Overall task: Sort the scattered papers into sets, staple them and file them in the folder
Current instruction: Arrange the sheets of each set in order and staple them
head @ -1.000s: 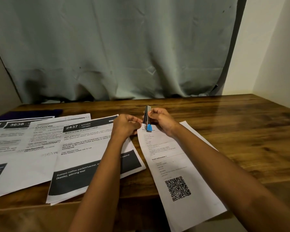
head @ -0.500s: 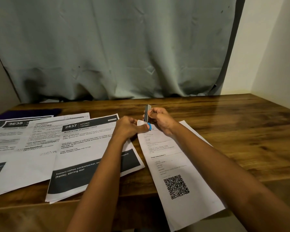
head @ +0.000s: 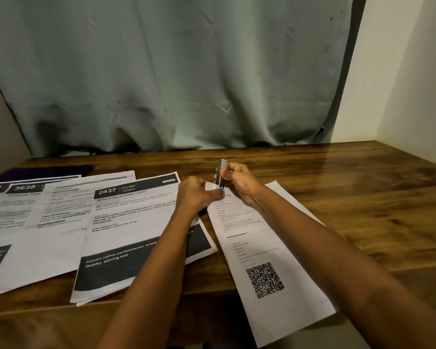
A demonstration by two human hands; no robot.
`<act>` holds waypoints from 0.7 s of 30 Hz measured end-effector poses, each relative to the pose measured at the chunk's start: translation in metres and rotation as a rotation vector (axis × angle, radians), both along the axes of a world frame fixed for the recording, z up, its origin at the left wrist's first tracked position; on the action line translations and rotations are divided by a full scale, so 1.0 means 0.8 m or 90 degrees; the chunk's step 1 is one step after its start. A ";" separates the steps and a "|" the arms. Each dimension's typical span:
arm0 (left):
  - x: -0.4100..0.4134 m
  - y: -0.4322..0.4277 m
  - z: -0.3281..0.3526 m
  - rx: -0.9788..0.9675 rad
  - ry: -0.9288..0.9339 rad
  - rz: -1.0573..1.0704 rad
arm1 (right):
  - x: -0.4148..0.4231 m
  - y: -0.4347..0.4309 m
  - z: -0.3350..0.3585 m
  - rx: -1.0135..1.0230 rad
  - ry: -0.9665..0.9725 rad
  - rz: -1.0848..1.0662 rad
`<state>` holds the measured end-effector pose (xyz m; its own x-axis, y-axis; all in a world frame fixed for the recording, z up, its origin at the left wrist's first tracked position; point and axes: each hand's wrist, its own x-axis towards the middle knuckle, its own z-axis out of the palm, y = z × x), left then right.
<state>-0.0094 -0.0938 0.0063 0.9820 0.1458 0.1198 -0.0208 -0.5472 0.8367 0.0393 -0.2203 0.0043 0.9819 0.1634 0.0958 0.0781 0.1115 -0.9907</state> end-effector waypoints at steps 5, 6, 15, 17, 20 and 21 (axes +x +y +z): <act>0.004 0.012 -0.002 -0.146 0.079 -0.055 | -0.001 -0.012 0.001 0.007 -0.030 0.034; 0.005 0.013 -0.001 -0.158 0.095 -0.057 | -0.001 -0.014 0.002 0.018 -0.042 0.043; 0.013 0.012 -0.006 -0.262 0.126 -0.049 | 0.028 -0.040 0.029 -0.309 -0.297 -0.109; 0.016 0.012 -0.010 -0.271 0.118 -0.040 | 0.038 -0.046 0.025 -0.505 -0.319 -0.095; 0.018 0.011 -0.012 -0.260 0.105 -0.031 | 0.054 -0.056 0.015 -0.638 -0.291 -0.065; 0.019 0.010 -0.013 -0.261 0.102 -0.027 | 0.057 -0.058 0.013 -0.656 -0.284 -0.058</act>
<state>0.0055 -0.0854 -0.0038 0.9896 0.1094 -0.0936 0.1115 -0.1708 0.9790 0.0852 -0.2667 0.0143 0.9057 0.2974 0.3021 0.4150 -0.7674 -0.4887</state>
